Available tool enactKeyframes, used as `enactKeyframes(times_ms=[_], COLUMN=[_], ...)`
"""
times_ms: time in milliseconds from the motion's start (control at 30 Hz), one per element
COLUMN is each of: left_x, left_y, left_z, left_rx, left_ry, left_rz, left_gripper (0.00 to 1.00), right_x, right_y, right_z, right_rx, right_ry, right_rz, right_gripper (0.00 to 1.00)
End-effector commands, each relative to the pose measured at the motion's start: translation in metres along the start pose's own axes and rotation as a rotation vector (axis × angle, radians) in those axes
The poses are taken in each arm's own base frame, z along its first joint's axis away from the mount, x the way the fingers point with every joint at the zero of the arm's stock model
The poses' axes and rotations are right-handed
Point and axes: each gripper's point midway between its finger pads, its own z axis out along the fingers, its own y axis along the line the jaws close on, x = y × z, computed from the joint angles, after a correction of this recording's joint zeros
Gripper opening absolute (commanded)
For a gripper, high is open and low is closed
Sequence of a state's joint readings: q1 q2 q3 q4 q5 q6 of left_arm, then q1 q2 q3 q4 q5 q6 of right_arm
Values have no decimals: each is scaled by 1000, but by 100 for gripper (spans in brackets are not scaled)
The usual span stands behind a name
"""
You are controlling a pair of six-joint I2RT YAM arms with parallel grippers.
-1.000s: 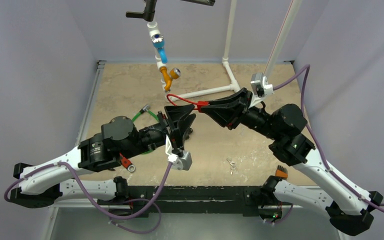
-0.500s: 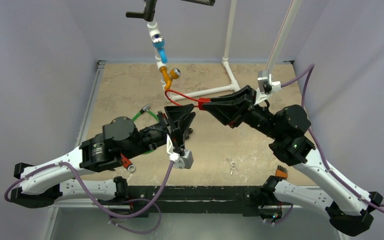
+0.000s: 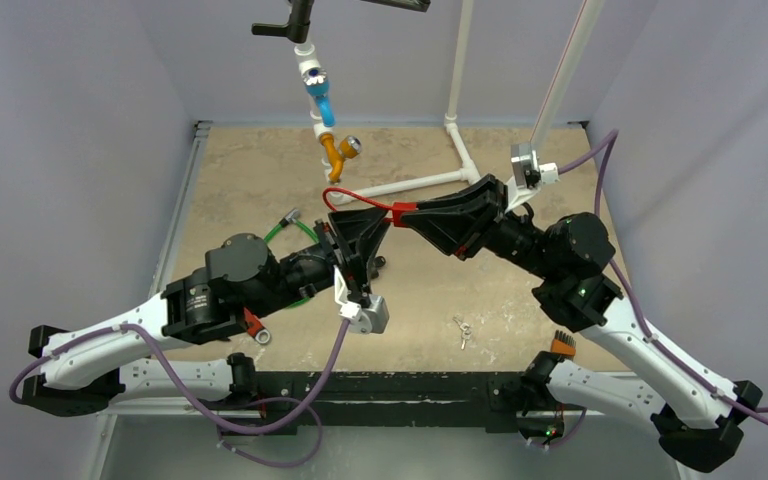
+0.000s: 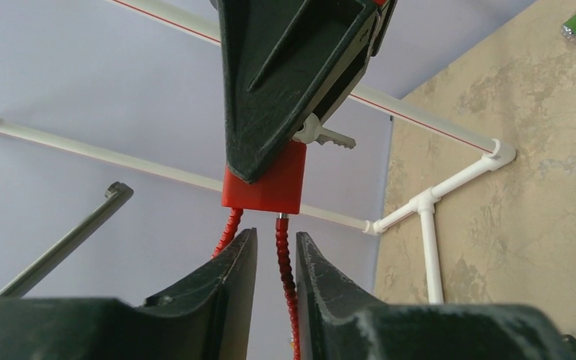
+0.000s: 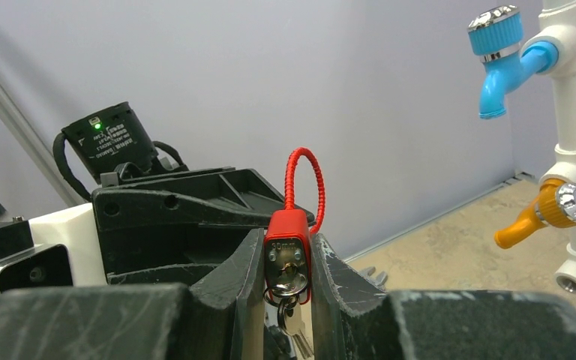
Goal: Unlock with the key
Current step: Unlock the lock.
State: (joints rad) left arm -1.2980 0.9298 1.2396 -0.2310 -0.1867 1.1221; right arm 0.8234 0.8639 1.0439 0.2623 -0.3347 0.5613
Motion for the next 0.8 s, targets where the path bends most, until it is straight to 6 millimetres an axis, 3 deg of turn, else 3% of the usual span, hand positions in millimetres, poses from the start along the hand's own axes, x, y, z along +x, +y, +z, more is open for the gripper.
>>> enactKeyframes(times_ms=[0, 100, 200, 400, 533, 767], left_x=[3, 5, 6, 9, 19, 32], left_y=[7, 8, 9, 14, 9, -6], left_z=[1, 1, 0, -3, -7, -12], left_rx=[-42, -51, -53, -56, -32, 8], left_ry=[10, 19, 22, 37, 72, 103], left_rz=[-14, -18, -24, -18, -9, 10], left_gripper=[20, 7, 0, 0, 0, 0], right_x=[-18, -18, -20, -17, -24, -2], right_y=[17, 19, 20, 12, 1, -20], right_z=[0, 0, -2, -8, -28, -40], right_rx=[-72, -84, -86, -32, 31, 129], right_ry=[-68, -72, -82, -42, -37, 89], right_rz=[10, 28, 28, -16, -54, -117], right_gripper=[0, 0, 0, 0, 0, 0])
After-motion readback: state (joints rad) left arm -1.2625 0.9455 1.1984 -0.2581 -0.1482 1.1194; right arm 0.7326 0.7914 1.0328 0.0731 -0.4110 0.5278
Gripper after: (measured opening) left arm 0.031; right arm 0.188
